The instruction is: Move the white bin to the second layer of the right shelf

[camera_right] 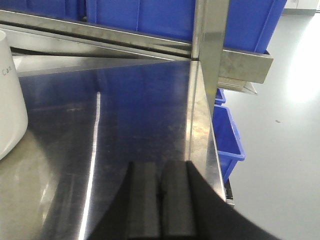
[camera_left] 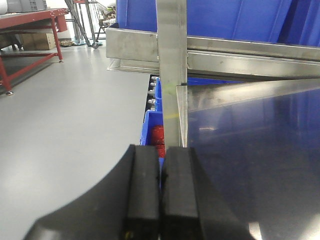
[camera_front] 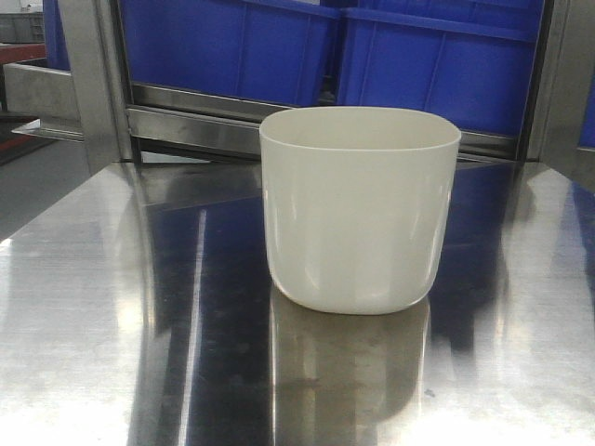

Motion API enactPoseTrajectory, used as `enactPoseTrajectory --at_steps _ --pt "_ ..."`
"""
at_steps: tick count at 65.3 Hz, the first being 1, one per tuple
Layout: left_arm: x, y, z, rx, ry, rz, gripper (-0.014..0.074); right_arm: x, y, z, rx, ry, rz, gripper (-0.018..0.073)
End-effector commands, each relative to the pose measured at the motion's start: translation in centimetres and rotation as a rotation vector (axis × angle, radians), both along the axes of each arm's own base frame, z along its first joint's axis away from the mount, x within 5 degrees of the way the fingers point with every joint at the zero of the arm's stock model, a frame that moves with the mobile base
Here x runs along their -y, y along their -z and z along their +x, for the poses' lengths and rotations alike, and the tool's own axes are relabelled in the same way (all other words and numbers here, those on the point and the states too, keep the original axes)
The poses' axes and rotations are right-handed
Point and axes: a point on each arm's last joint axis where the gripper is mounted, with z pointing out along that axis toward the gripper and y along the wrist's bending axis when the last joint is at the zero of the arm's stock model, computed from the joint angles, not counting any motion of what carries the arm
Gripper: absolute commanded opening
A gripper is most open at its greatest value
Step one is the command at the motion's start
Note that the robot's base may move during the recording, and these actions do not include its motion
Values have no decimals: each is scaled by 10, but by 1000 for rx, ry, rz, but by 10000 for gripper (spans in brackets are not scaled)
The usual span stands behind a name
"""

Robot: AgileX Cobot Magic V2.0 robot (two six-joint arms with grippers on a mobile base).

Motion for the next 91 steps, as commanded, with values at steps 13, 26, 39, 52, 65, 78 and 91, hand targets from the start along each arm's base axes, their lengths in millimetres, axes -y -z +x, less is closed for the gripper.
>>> enactPoseTrajectory --at_steps 13,26,39,52,65,78,91 --pt "0 4 1 64 4 -16 85 1 -15 -1 124 11 -7 48" --pt "0 4 1 64 4 -16 85 1 -20 -2 140 11 -7 48" --pt "0 4 1 64 4 -16 85 1 -35 -6 141 6 -7 48" --pt "0 4 1 64 4 -16 85 0 -53 -3 61 -1 -9 48" --pt "0 4 1 64 4 -16 85 -1 -67 11 -164 -16 -14 48" --pt "0 4 1 64 4 -16 85 -1 -79 42 -187 -4 2 48" --pt "0 4 1 64 4 -16 85 0 -98 74 -363 18 -6 48"
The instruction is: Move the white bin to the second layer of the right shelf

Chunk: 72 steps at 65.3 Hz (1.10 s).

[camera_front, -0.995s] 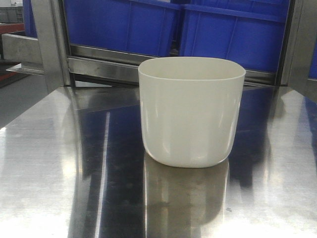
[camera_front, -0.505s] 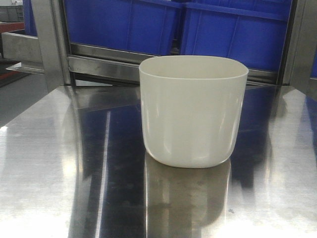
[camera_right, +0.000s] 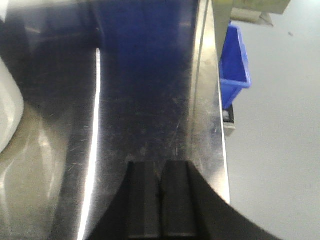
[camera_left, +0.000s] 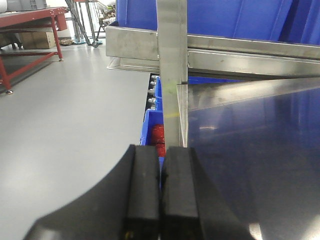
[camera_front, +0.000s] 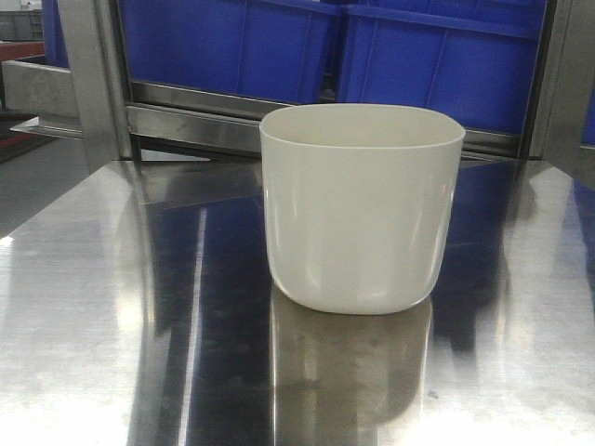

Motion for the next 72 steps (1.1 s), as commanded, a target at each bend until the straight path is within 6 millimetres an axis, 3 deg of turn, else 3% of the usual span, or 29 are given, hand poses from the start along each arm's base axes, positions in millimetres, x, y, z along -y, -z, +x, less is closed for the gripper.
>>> enactPoseTrajectory --at_steps 1,14,36,54,72 --pt "0 4 1 64 4 -16 85 1 -26 19 23 12 -30 48" --pt "0 4 1 64 4 -16 85 -11 -46 50 -161 81 80 62" --pt "0 4 1 64 4 -16 85 -75 -65 110 -366 -30 72 346" --pt "0 4 1 64 4 -16 85 -109 -99 142 -527 -30 49 350" --pt "0 4 1 64 4 -16 85 -144 -111 165 -573 -77 77 350"
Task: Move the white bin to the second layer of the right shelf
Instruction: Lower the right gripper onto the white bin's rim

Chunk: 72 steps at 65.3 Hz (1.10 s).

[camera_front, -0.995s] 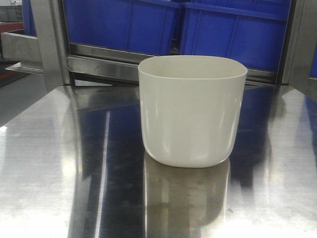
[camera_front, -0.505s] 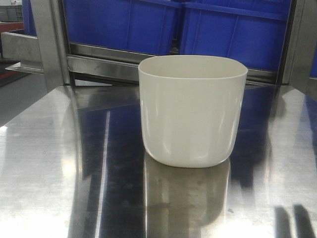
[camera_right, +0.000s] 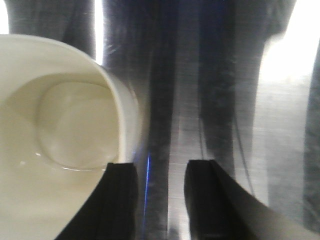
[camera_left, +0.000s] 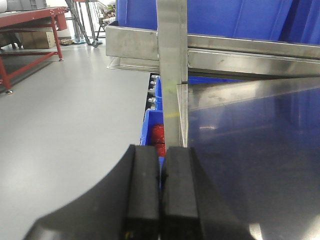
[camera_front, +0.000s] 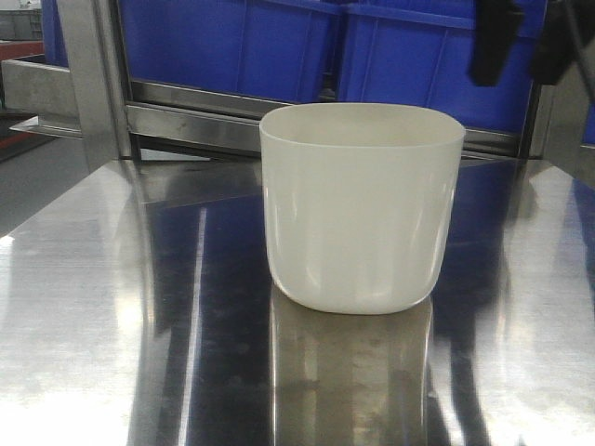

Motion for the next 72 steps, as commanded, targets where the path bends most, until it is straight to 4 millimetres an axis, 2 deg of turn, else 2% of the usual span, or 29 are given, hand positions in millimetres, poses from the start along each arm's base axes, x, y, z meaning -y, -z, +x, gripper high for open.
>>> enactPoseTrajectory --at_steps 1,32,52,62,72 --pt "0 4 1 64 4 -16 85 -6 -23 -1 64 -13 59 350" --pt "0 4 1 64 4 -16 85 -23 13 20 -40 33 45 350" --pt "0 4 1 64 4 -16 85 -22 35 23 -73 48 47 350" --pt "0 4 1 64 4 -16 85 -23 36 24 -58 48 65 347" --pt "0 4 1 64 4 -16 85 -21 36 25 -56 54 66 280"
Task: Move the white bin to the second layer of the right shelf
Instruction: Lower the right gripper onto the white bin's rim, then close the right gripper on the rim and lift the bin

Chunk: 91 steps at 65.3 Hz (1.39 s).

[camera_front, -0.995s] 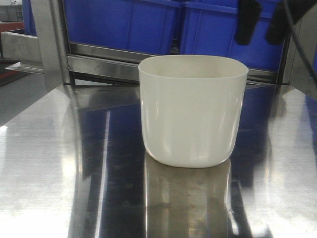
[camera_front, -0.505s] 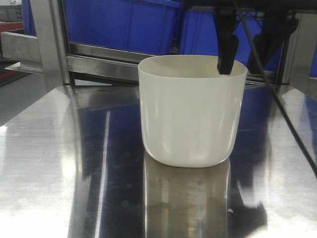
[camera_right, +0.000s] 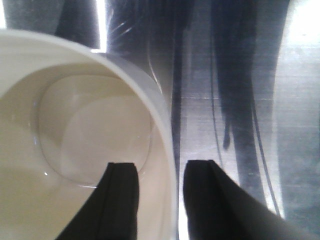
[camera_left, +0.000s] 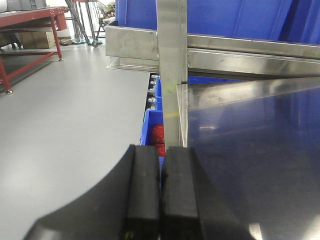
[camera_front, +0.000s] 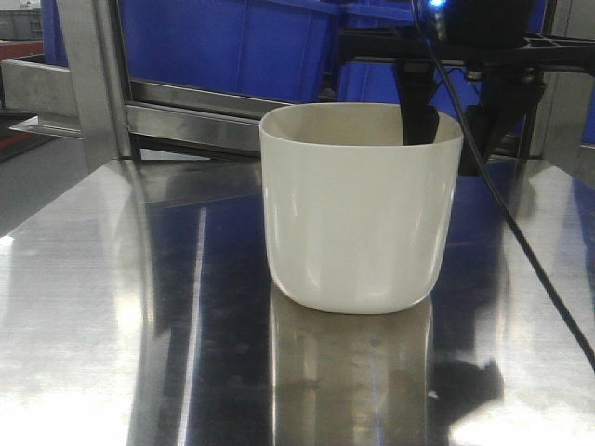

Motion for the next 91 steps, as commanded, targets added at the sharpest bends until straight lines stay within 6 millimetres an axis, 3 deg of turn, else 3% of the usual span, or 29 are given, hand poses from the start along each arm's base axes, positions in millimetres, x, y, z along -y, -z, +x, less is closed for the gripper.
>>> enactPoseTrajectory --at_steps 1,20,31,41,57,76,91 --pt "0 4 1 64 4 -16 85 5 -23 -1 84 9 39 272" --pt "0 4 1 64 4 -16 85 6 -24 -1 87 9 36 86" --pt "0 4 1 64 4 -16 85 9 -33 -6 120 -13 45 76" --pt "0 4 1 64 4 -16 85 19 -49 -12 229 -158 62 76" --pt "0 4 1 64 4 -16 85 70 -53 -29 397 -208 92 76" --pt "0 4 1 64 4 -16 85 145 -47 -65 539 -63 -3 76" --pt "0 4 1 64 4 -16 85 164 -47 -101 660 6 -46 76"
